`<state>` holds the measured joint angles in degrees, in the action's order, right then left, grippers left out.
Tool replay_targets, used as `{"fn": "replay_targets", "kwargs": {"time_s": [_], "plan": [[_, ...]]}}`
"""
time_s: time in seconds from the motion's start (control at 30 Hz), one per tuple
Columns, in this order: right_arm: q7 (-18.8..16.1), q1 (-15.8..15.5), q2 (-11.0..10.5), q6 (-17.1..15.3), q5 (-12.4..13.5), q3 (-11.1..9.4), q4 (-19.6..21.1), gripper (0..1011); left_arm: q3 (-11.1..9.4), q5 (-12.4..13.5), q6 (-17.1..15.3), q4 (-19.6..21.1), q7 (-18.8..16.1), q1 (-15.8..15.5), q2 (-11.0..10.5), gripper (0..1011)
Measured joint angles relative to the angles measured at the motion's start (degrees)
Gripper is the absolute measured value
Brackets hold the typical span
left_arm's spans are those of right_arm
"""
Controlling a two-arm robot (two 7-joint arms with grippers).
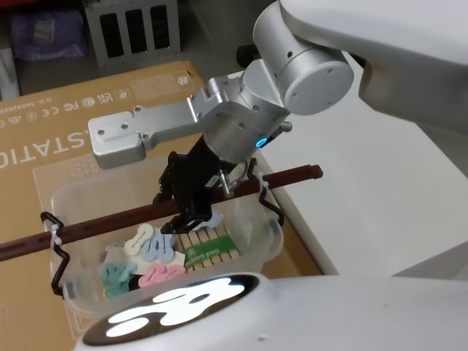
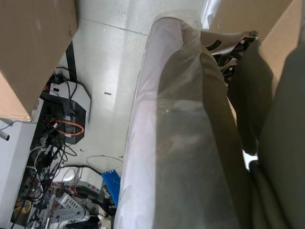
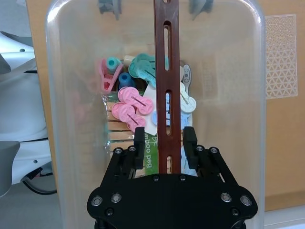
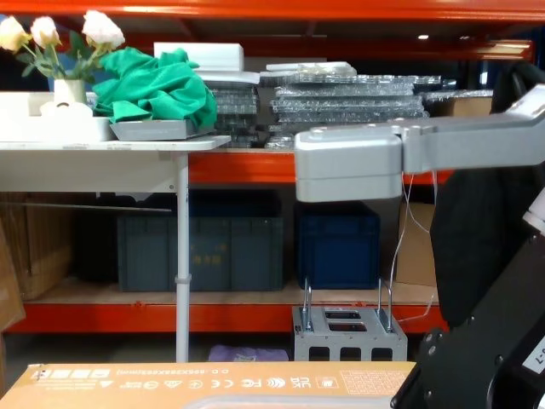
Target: Use one hand to grasp the basket and place it at the designated location.
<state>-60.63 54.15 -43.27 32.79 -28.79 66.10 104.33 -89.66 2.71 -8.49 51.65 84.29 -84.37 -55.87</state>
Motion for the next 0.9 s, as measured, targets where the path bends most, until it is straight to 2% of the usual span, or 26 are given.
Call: {"fn": "replay_targets", "kwargs": {"time_s": [0.23,0.4,0.57,0.63,0.9], "plan": [[0.8,0.5,-0.7,-0.5,0.6,0.1,0.0,670,0.0,0.0,0.0,0.0,0.0,0.0,0.0,0],[1.3,1.1,-1.1,-0.9,1.2,0.2,0.0,840,0.0,0.0,0.0,0.0,0.0,0.0,0.0,0],[1.9,2.2,-1.9,-1.1,3.4,-0.3,0.0,974,0.0,0.0,0.0,0.0,0.0,0.0,0.0,0],[2.4,2.6,-2.8,-1.0,4.7,-1.0,0.5,1001,0.0,0.0,0.0,0.0,0.0,0.0,0.0,0],[3.9,3.7,-6.2,0.4,10.2,-4.5,2.6,1000,0.0,0.0,0.0,0.0,0.0,0.0,0.0,0]]}}
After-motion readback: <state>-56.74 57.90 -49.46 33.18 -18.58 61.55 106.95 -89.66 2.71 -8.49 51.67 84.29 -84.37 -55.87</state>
